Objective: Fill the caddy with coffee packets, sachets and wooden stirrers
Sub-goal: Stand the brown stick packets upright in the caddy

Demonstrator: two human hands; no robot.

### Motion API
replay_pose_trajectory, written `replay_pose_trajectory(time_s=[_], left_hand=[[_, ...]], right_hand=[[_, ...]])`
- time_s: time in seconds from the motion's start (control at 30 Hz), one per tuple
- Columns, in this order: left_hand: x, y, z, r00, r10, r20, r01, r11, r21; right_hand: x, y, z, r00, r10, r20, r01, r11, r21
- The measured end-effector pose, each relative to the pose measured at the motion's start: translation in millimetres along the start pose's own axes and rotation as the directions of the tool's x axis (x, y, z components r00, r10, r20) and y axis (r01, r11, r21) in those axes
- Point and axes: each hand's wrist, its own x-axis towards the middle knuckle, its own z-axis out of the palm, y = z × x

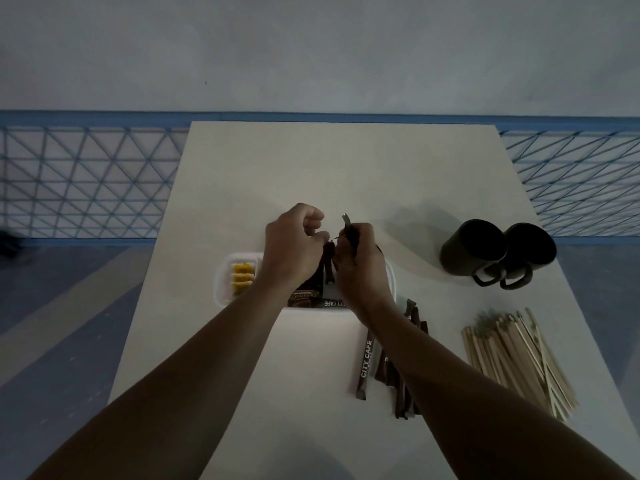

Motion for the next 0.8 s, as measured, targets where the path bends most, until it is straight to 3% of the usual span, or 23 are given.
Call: replay_pose_trajectory(time_s=[0.17,0.37,0.5,0.6,0.7,0.8], left_hand=[[-4,-1,-15,1.000,-0.011,-0.029,0.013,0.998,0.062],[-14,-4,-32,0.963,-0.013,0.271,-0.049,0.974,0.222],[-21,-3,-34,0.922,-0.069,0.382,-0.072,0.936,0.344],[-26,-1,-31,0.904,-0.116,0.411,-0.071,0.908,0.412],[-29,-1,-28,0.906,-0.155,0.393,-0.055,0.879,0.474],[-31,0,-29,0.905,-0.186,0.383,-0.039,0.859,0.510]], right_hand=[[2,8,4,0.998,0.031,0.051,-0.031,0.999,0.007],[-2,21,3,0.991,-0.011,0.133,0.031,0.988,-0.154],[-6,24,3,0.982,-0.068,0.177,0.112,0.960,-0.255],[-8,22,0,0.983,-0.085,0.162,0.134,0.936,-0.325],[-8,22,-6,0.982,-0.137,0.131,0.184,0.848,-0.496],[-9,22,-17,0.986,-0.087,0.145,0.153,0.830,-0.537]])
